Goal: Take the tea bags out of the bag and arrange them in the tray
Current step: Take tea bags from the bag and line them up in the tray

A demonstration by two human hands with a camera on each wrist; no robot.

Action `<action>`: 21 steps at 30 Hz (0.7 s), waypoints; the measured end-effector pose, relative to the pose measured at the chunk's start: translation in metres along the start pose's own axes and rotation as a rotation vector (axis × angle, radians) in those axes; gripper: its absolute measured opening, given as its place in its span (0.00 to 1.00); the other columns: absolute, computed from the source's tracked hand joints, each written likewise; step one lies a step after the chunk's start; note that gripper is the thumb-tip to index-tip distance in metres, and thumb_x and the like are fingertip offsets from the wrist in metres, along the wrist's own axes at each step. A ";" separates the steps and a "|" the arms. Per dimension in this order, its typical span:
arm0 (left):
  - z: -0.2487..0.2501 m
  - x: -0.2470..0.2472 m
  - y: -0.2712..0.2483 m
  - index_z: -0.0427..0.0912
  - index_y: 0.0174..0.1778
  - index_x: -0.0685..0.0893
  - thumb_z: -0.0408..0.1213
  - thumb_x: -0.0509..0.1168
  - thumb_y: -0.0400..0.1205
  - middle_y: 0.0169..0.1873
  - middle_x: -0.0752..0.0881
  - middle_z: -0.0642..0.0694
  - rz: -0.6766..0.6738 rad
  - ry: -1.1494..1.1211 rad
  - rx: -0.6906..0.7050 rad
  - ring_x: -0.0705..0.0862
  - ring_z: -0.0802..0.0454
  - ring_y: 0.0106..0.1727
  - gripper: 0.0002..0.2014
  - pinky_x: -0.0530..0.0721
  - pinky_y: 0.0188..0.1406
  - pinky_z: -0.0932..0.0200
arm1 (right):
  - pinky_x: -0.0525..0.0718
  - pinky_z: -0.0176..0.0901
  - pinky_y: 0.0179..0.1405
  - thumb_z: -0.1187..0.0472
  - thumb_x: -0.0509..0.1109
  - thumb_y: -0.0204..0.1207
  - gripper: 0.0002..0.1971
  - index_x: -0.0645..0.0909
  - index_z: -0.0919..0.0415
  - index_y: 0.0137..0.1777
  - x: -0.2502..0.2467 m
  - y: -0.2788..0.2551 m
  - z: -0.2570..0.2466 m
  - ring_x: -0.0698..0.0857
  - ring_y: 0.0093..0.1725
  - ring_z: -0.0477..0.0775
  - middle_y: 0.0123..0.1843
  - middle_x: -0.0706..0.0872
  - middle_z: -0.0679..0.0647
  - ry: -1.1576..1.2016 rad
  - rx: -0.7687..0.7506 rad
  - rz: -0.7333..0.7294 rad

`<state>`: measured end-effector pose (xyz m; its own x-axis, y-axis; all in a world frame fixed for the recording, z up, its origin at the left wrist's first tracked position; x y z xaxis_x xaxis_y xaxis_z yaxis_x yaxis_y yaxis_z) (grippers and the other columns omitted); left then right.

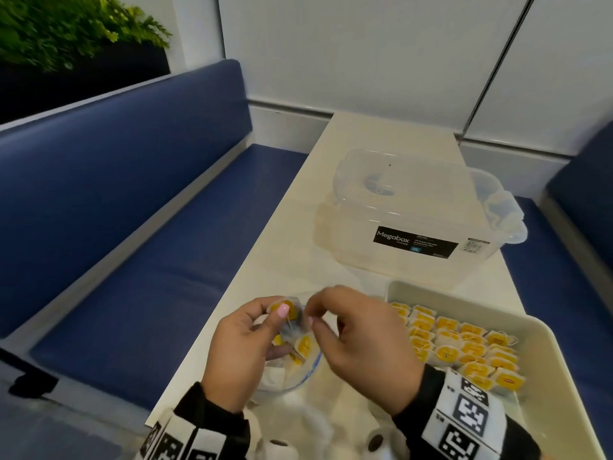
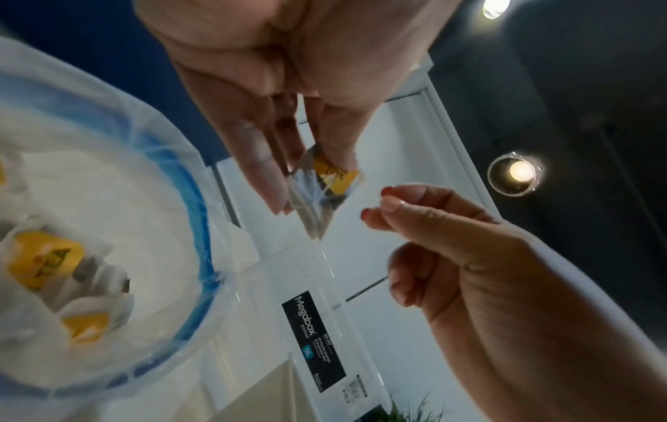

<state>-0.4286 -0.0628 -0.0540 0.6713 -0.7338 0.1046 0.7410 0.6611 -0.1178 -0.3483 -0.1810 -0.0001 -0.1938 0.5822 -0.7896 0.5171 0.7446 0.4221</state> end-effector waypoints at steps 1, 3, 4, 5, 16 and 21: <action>0.002 0.000 0.000 0.49 0.38 0.91 0.35 0.67 0.78 0.37 0.91 0.50 0.014 0.030 0.035 0.88 0.57 0.37 0.08 0.86 0.31 0.63 | 0.71 0.32 0.31 0.55 0.65 0.71 0.05 0.79 0.45 0.45 -0.004 0.003 0.003 0.73 0.32 0.34 0.39 0.83 0.41 0.036 0.039 0.032; 0.004 0.000 0.001 0.53 0.38 0.91 0.33 0.70 0.76 0.40 0.91 0.51 0.026 0.097 0.090 0.89 0.56 0.40 0.10 0.87 0.34 0.62 | 0.70 0.31 0.37 0.56 0.66 0.76 0.09 0.80 0.44 0.54 -0.009 0.011 0.008 0.73 0.34 0.27 0.46 0.82 0.40 0.088 0.095 -0.009; 0.006 0.001 0.001 0.55 0.41 0.91 0.33 0.71 0.75 0.40 0.91 0.50 0.020 0.144 0.117 0.90 0.54 0.42 0.09 0.88 0.38 0.59 | 0.70 0.32 0.40 0.55 0.67 0.77 0.10 0.80 0.45 0.57 -0.010 0.015 0.010 0.73 0.35 0.27 0.48 0.82 0.39 0.096 0.118 -0.074; 0.008 0.003 0.001 0.55 0.44 0.90 0.33 0.73 0.73 0.38 0.91 0.49 0.016 0.193 0.147 0.90 0.52 0.43 0.10 0.88 0.42 0.56 | 0.71 0.33 0.43 0.53 0.67 0.78 0.10 0.81 0.45 0.58 -0.011 0.018 0.010 0.74 0.35 0.29 0.49 0.83 0.40 0.092 0.136 -0.144; 0.016 0.022 -0.001 0.53 0.40 0.87 0.45 0.73 0.65 0.38 0.91 0.51 -0.057 0.189 0.232 0.90 0.51 0.41 0.09 0.88 0.39 0.52 | 0.70 0.30 0.34 0.55 0.71 0.75 0.02 0.84 0.48 0.43 -0.025 0.017 0.025 0.77 0.32 0.33 0.38 0.86 0.42 0.211 0.260 -0.159; 0.014 0.038 -0.002 0.55 0.35 0.87 0.48 0.72 0.65 0.35 0.90 0.49 -0.106 0.193 0.256 0.89 0.52 0.37 0.05 0.87 0.34 0.58 | 0.77 0.39 0.41 0.54 0.71 0.74 0.02 0.85 0.48 0.44 -0.038 0.012 0.032 0.76 0.32 0.36 0.43 0.87 0.43 0.102 0.258 -0.204</action>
<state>-0.4044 -0.0896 -0.0358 0.5926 -0.8006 -0.0888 0.8033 0.5793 0.1384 -0.3085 -0.2044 0.0208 -0.3910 0.4692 -0.7918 0.6505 0.7495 0.1229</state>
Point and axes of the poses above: each hand's wrist, its own y-axis towards the middle knuckle, its own x-axis out of the palm, z = x × y, the point moved 4 cm from there along y, towards the middle knuckle
